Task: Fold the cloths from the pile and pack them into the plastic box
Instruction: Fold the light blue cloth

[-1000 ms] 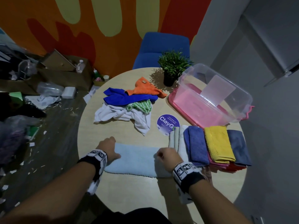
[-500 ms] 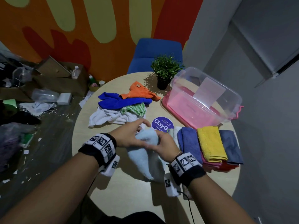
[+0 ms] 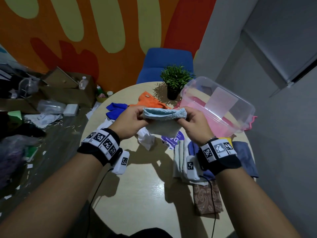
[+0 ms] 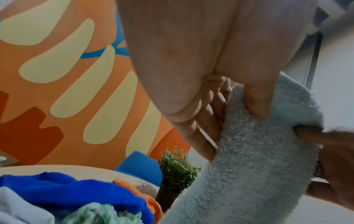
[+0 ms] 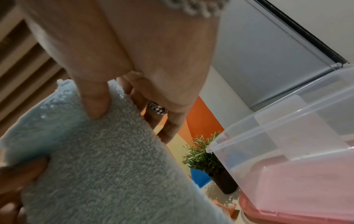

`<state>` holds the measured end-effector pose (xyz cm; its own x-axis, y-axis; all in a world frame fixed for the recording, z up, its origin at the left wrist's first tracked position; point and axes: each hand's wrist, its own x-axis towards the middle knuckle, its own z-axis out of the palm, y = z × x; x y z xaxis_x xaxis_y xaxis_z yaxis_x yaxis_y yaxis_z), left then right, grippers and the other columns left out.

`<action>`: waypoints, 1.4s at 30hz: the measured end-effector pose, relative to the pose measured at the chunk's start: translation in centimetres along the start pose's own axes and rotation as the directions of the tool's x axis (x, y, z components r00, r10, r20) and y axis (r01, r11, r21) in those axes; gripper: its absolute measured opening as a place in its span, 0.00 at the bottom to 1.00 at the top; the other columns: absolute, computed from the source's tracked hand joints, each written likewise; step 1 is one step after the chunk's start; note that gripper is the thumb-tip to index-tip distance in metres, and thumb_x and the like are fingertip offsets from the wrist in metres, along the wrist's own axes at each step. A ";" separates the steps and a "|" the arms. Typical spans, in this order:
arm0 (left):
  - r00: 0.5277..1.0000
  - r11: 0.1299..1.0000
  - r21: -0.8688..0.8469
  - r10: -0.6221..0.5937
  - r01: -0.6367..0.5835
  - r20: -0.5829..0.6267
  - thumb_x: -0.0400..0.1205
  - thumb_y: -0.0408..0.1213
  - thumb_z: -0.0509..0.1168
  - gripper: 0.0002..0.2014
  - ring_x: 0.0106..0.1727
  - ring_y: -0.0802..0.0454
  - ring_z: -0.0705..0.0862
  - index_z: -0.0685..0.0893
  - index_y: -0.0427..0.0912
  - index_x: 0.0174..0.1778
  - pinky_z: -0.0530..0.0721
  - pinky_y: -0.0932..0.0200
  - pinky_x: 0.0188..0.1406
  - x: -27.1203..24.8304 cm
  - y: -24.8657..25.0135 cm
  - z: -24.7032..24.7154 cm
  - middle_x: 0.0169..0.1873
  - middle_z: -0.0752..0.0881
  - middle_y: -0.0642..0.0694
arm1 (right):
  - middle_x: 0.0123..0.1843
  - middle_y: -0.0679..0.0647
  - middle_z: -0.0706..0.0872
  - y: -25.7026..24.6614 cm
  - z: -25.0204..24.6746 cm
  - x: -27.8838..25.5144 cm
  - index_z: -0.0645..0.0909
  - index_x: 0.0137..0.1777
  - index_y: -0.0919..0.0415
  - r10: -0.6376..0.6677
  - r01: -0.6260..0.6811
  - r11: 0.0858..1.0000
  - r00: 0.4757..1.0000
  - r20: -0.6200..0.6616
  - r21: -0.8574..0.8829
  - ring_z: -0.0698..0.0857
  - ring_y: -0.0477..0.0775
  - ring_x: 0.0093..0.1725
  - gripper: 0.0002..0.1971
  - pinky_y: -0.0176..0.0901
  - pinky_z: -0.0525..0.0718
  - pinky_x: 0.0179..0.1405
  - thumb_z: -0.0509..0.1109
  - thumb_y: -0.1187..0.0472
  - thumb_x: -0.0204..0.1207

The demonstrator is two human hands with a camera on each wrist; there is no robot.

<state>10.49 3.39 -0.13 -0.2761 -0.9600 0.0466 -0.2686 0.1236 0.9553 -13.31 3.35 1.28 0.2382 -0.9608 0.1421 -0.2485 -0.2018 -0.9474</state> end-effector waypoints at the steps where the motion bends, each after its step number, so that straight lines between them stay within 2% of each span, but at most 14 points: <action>1: 1.000 1.000 0.000 -0.004 0.004 0.027 0.79 0.20 0.71 0.23 0.61 0.58 0.88 0.87 0.54 0.60 0.86 0.62 0.60 -0.2 -0.3 -0.1 0.56 0.91 0.54 | 0.43 0.43 0.91 0.1 0.0 -0.6 0.87 0.48 0.49 0.024 -0.024 1.000 1.000 0.011 -0.005 0.87 0.42 0.45 0.19 0.37 0.86 0.48 0.69 0.77 0.77; 4: 0.971 0.992 0.087 -0.112 0.095 0.212 0.78 0.27 0.75 0.17 0.54 0.59 0.90 0.89 0.53 0.56 0.87 0.60 0.57 -1.7 -2.4 0.5 0.51 0.92 0.56 | 0.38 0.48 0.88 2.5 0.8 -3.0 0.87 0.44 0.57 0.186 -0.170 0.973 0.978 0.095 -0.157 0.84 0.42 0.35 0.11 0.38 0.83 0.36 0.72 0.75 0.74; 6: 0.880 0.955 0.255 -0.250 0.154 0.405 0.77 0.35 0.77 0.10 0.44 0.65 0.89 0.89 0.55 0.48 0.85 0.66 0.49 -3.1 -5.4 1.8 0.42 0.92 0.63 | 0.36 0.49 0.85 5.7 1.9 -5.0 0.85 0.41 0.54 0.285 -0.196 0.912 0.935 0.211 -0.361 0.81 0.43 0.34 0.10 0.39 0.77 0.36 0.74 0.72 0.71; 10: 0.644 0.867 0.440 -0.478 0.236 0.597 0.77 0.41 0.75 0.05 0.35 0.55 0.83 0.86 0.45 0.40 0.79 0.59 0.41 -6.4 -11.8 5.1 0.35 0.88 0.51 | 0.49 0.55 0.85 11.2 4.8 -9.3 0.86 0.52 0.55 0.573 -0.139 0.712 0.682 0.454 -0.688 0.85 0.57 0.52 0.08 0.40 0.75 0.49 0.74 0.58 0.74; 12: 0.603 0.848 0.431 -0.525 0.310 0.600 0.78 0.46 0.73 0.15 0.37 0.50 0.83 0.85 0.35 0.44 0.80 0.56 0.42 -7.3 -13.9 5.8 0.37 0.86 0.45 | 0.48 0.58 0.83 12.5 5.4 -10.6 0.83 0.48 0.54 0.642 -0.158 0.665 0.620 0.450 -0.730 0.85 0.58 0.51 0.06 0.41 0.75 0.47 0.75 0.55 0.74; 17: 0.631 0.832 0.401 -0.553 0.383 0.545 0.78 0.49 0.76 0.18 0.53 0.55 0.88 0.86 0.45 0.59 0.83 0.59 0.58 -7.5 -14.8 5.9 0.53 0.91 0.54 | 0.41 0.51 0.82 12.9 5.0 -9.4 0.79 0.40 0.54 0.583 -0.297 0.717 0.752 0.309 -0.630 0.81 0.53 0.46 0.05 0.37 0.75 0.41 0.73 0.62 0.75; 21: 0.647 0.777 0.390 -0.628 0.494 0.433 0.88 0.45 0.64 0.13 0.38 0.45 0.85 0.84 0.38 0.45 0.86 0.52 0.44 -6.6 -15.8 6.2 0.38 0.88 0.41 | 0.44 0.53 0.87 12.9 5.0 -7.0 0.82 0.45 0.58 0.562 -0.395 0.701 0.819 0.119 -0.594 0.84 0.54 0.45 0.03 0.40 0.77 0.42 0.73 0.60 0.77; 24: 0.631 0.716 0.438 -0.693 0.544 0.348 0.88 0.44 0.62 0.16 0.36 0.42 0.88 0.84 0.34 0.46 0.88 0.49 0.44 -6.1 -16.0 7.0 0.37 0.90 0.37 | 0.50 0.55 0.90 13.0 5.3 -6.0 0.82 0.61 0.60 0.571 -0.491 0.677 0.820 -0.029 -0.549 0.86 0.57 0.53 0.13 0.42 0.83 0.55 0.73 0.59 0.78; 26: 0.678 0.657 0.573 -0.700 0.490 0.224 0.85 0.47 0.65 0.13 0.43 0.43 0.88 0.82 0.40 0.48 0.84 0.54 0.44 -5.8 -15.7 7.5 0.45 0.91 0.39 | 0.55 0.55 0.89 12.9 5.2 -6.1 0.79 0.68 0.60 0.555 -0.498 0.665 0.828 -0.078 -0.557 0.85 0.57 0.58 0.18 0.43 0.81 0.60 0.71 0.59 0.80; 29: 0.744 0.588 0.613 -0.668 0.527 0.001 0.83 0.55 0.67 0.24 0.59 0.42 0.84 0.76 0.40 0.65 0.80 0.55 0.53 -5.4 -16.1 8.2 0.61 0.84 0.41 | 0.48 0.54 0.90 12.6 4.6 -7.2 0.83 0.53 0.56 0.526 -0.446 0.664 0.849 -0.050 -0.600 0.86 0.54 0.49 0.05 0.46 0.85 0.55 0.69 0.59 0.80; 32: 0.725 0.597 0.546 -0.689 0.588 -0.027 0.81 0.56 0.69 0.33 0.67 0.40 0.82 0.71 0.36 0.74 0.79 0.55 0.58 -4.9 -16.9 9.5 0.68 0.81 0.39 | 0.42 0.56 0.91 13.0 3.5 -9.5 0.86 0.43 0.59 0.590 -0.421 0.617 0.807 0.036 -0.665 0.89 0.56 0.43 0.08 0.48 0.89 0.48 0.69 0.56 0.79; 36: 0.671 0.601 0.466 -0.741 0.650 0.020 0.70 0.53 0.76 0.38 0.63 0.42 0.84 0.75 0.37 0.72 0.83 0.54 0.58 -4.7 -17.3 11.3 0.66 0.83 0.42 | 0.48 0.58 0.90 14.4 0.9 -12.8 0.86 0.47 0.59 0.730 -0.455 0.413 0.684 -0.012 -0.789 0.89 0.58 0.49 0.10 0.43 0.85 0.48 0.72 0.53 0.76; 39: 0.630 0.603 0.406 -0.772 0.687 0.079 0.70 0.43 0.76 0.28 0.53 0.45 0.84 0.81 0.39 0.65 0.81 0.59 0.43 -5.0 -16.5 12.1 0.58 0.86 0.43 | 0.52 0.59 0.88 15.7 -1.4 -15.1 0.83 0.53 0.59 0.793 -0.527 0.266 0.595 -0.127 -0.807 0.87 0.60 0.53 0.16 0.44 0.83 0.50 0.73 0.48 0.73; 42: 0.638 0.642 0.351 -0.756 0.681 0.145 0.70 0.35 0.73 0.17 0.46 0.48 0.85 0.84 0.41 0.56 0.79 0.62 0.34 -5.8 -15.9 12.4 0.50 0.87 0.44 | 0.57 0.59 0.86 16.5 -3.1 -17.0 0.81 0.57 0.59 0.755 -0.652 0.172 0.569 -0.327 -0.738 0.86 0.62 0.56 0.21 0.47 0.85 0.53 0.75 0.46 0.69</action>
<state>4.93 10.08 -19.18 -0.1068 -0.6695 -0.7351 -0.6847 -0.4865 0.5426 -24.36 15.76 -15.93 -0.3586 -0.7613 -0.5403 -0.8913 0.4513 -0.0443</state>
